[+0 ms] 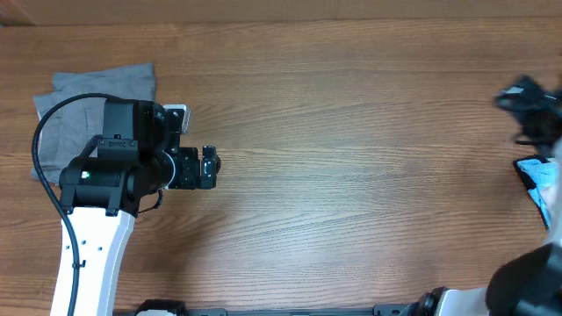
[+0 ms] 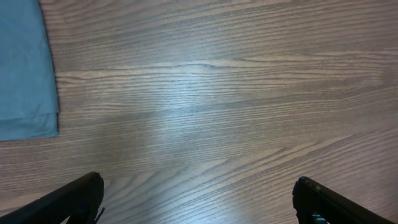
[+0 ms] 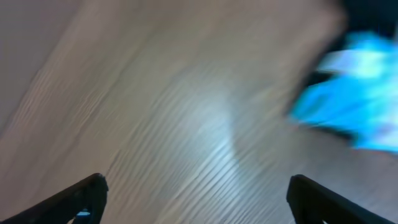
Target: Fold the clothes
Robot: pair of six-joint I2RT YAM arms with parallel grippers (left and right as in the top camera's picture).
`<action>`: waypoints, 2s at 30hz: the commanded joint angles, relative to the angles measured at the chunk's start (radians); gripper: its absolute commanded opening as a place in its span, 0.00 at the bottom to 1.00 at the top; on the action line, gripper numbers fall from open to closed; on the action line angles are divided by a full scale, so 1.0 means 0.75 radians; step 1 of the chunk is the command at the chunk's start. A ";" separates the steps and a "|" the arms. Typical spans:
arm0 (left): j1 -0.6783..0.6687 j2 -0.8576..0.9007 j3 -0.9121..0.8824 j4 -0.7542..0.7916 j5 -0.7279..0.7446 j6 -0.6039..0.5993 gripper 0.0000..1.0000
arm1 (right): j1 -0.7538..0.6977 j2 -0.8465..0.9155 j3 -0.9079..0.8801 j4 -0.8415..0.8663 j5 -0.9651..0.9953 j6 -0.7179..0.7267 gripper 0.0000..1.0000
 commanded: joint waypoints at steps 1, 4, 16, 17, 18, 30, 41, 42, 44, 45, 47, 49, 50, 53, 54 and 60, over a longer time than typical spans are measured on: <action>-0.011 0.005 0.030 0.006 0.020 0.021 1.00 | -0.185 0.069 0.034 0.024 0.081 0.105 0.93; -0.011 0.005 0.030 0.006 0.020 0.021 1.00 | -0.322 0.142 0.034 0.028 0.085 0.105 0.90; -0.011 0.006 0.029 0.022 -0.003 0.021 1.00 | -0.546 0.452 0.034 0.000 0.187 0.105 0.89; -0.011 0.006 0.029 0.025 -0.005 0.021 1.00 | -0.551 0.479 0.034 -0.009 0.199 0.105 0.88; -0.011 0.006 0.030 0.028 -0.005 0.021 1.00 | -0.553 0.499 0.034 -0.017 0.216 0.105 0.87; -0.011 0.006 0.029 0.043 -0.005 0.021 1.00 | -0.552 0.546 0.082 -0.106 0.173 0.105 0.05; -0.011 0.006 0.029 0.053 -0.005 0.021 1.00 | -0.485 0.345 0.391 -0.300 -0.376 -0.001 0.04; -0.011 0.006 0.029 0.054 -0.004 0.021 1.00 | -0.460 0.317 0.403 -0.315 -0.408 -0.001 0.04; -0.011 0.006 0.029 0.056 -0.004 0.021 1.00 | -0.404 0.270 0.405 -0.334 -0.434 -0.002 0.04; -0.011 0.006 0.029 0.056 -0.004 0.021 1.00 | -0.367 0.250 0.404 -0.345 -0.434 -0.003 0.04; -0.011 0.006 0.029 0.055 -0.004 0.021 1.00 | -0.272 0.224 0.404 -0.373 -0.435 -0.018 0.04; -0.011 0.006 0.029 0.051 -0.004 0.021 1.00 | -0.161 0.217 0.404 -0.392 -0.434 -0.038 0.04; -0.011 0.006 0.030 0.049 -0.005 0.021 1.00 | -0.089 0.217 0.404 -0.404 -0.434 -0.040 0.04; -0.011 0.006 0.029 0.042 -0.005 0.021 1.00 | 0.120 0.217 0.400 -0.414 -0.432 -0.068 0.04; -0.011 0.006 0.030 0.041 -0.005 0.021 1.00 | 0.195 0.217 0.400 -0.413 -0.426 -0.073 0.04; -0.011 0.006 0.030 0.036 -0.005 0.021 1.00 | 0.675 0.220 0.400 -0.375 -0.357 -0.072 0.04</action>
